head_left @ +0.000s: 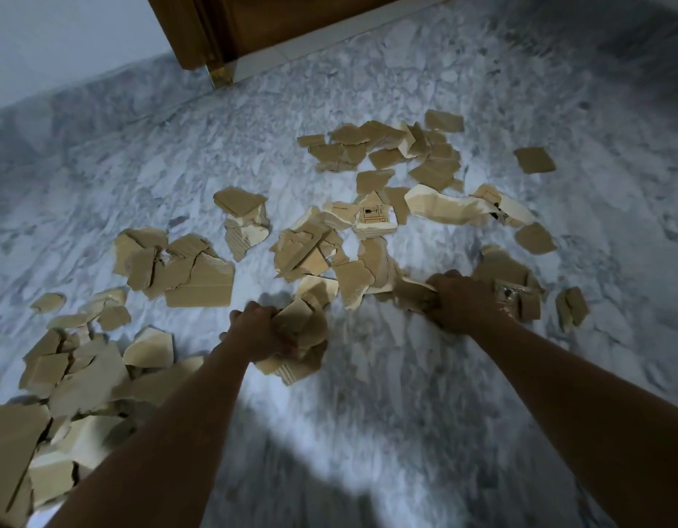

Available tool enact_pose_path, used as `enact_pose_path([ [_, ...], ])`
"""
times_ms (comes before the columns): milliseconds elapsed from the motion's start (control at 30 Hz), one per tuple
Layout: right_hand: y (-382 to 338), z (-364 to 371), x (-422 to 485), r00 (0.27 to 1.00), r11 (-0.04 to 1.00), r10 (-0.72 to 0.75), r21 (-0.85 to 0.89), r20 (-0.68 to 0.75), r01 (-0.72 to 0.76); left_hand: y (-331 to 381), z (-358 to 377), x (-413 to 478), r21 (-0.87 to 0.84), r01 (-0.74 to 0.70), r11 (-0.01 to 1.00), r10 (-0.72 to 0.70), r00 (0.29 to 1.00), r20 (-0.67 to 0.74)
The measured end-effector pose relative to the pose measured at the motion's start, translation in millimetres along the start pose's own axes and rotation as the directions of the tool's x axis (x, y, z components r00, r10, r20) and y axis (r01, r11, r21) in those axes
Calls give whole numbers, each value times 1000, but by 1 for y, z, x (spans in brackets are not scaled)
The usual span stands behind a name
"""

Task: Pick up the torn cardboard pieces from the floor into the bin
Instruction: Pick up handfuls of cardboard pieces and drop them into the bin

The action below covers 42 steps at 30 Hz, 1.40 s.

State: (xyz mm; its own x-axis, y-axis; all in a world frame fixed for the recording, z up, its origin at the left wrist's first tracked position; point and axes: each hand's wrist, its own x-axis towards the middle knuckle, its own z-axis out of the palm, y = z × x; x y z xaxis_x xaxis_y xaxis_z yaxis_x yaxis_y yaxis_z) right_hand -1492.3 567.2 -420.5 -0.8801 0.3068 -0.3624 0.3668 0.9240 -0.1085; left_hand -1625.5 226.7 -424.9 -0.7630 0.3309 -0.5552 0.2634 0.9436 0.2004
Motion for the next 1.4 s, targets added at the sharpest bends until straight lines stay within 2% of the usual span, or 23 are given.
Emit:
enact_pose_path([
  [67,-6,2,0,1000,996,11,-83,1,-11,3,0,-4,-70,0,998,1,1000,26],
  [133,-9,0,-1,1000,995,16,-96,24,-14,4,2,-8,-175,4,985,4,999,48],
  [233,-14,-5,-8,1000,996,4,-94,18,-2,5,6,-19,-233,-5,973,23,997,75],
  [267,-16,-8,-11,1000,999,-7,-49,26,8,5,9,-22,-256,-13,967,36,996,85],
  [333,-26,-18,-10,996,985,-9,170,92,-7,6,13,-27,-302,-38,952,70,993,94],
  [433,-51,-40,11,985,876,14,473,174,-96,6,13,-31,-327,-85,941,113,991,66],
  [533,-87,-52,47,980,830,-69,555,189,-49,6,12,-37,-278,-83,957,110,990,85],
  [600,-114,-44,62,969,833,-98,552,225,-43,6,13,-38,-264,-80,961,106,991,84],
  [667,-133,-23,64,974,883,-13,459,224,-94,4,17,-38,-265,-98,959,119,991,64],
  [733,-144,-2,54,988,967,125,213,92,-142,1,20,-36,-267,-112,957,128,991,44],
  [767,-148,6,48,991,982,134,134,12,-135,1,21,-35,-268,-112,957,127,991,39],
  [900,-154,8,29,988,995,-11,97,-153,26,1,20,-29,-208,-115,971,131,989,67],
  [967,-145,4,22,970,977,-69,183,-233,113,4,14,-25,-124,-139,982,152,982,108],
  [1000,-136,0,17,967,944,-88,289,-240,157,5,9,-21,-95,-158,983,169,979,111],
  [1067,-112,-17,9,982,840,-116,513,-148,176,14,-6,-14,-73,-206,976,210,976,51],
  [1100,-97,-28,6,987,839,-129,519,-100,162,20,-13,-9,-52,-239,970,240,971,7],
  [1200,-52,-44,-1,991,965,-123,226,-52,132,45,-25,4,30,-290,957,291,956,-41],
  [1267,-32,-27,-12,992,990,-127,59,-26,128,57,-20,10,12,-255,967,255,967,-25],
  [1333,-22,8,-32,995,995,-99,2,-11,99,59,-9,16,-12,-220,975,220,975,-17],
  [1400,-20,31,-45,996,999,-34,3,-79,35,61,-5,16,-33,-202,979,202,979,-18],
])
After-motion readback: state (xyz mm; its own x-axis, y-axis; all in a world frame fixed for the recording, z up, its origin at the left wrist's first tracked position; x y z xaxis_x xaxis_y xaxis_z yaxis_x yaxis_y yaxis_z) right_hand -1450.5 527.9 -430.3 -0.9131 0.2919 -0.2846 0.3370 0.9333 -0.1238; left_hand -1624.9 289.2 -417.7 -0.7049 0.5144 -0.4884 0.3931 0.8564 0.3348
